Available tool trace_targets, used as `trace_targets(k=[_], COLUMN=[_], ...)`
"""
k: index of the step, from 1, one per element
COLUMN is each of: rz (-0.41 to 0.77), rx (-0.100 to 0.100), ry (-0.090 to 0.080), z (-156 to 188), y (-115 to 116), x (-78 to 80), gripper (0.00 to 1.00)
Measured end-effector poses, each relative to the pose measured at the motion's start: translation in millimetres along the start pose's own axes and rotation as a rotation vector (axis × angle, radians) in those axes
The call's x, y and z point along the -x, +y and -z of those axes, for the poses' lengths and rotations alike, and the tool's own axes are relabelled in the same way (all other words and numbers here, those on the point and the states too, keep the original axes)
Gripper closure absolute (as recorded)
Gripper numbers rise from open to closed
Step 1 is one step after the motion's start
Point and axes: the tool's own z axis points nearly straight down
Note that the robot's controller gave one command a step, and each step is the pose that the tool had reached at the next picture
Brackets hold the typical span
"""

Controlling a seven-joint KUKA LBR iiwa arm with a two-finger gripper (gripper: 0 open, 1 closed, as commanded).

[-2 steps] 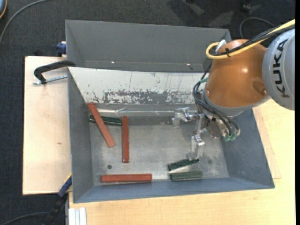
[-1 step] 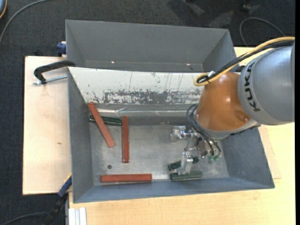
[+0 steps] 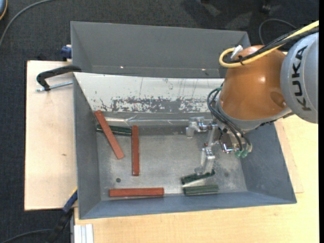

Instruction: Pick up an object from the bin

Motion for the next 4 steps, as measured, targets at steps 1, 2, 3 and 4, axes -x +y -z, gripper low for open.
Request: trace_targets(k=[1,2,3,4], rz=[-0.1,-0.096,-0.096,0.11], rx=[-0.001,-0.001,-0.001,0.0], ry=[0.019,0.012,0.011,0.012], z=[-145,-140,-141,-141], y=[-60,-59,-59,-38], x=[13.3,15.3,15.5,-8.0], gripper=[0.0,1.0,0.0,0.0])
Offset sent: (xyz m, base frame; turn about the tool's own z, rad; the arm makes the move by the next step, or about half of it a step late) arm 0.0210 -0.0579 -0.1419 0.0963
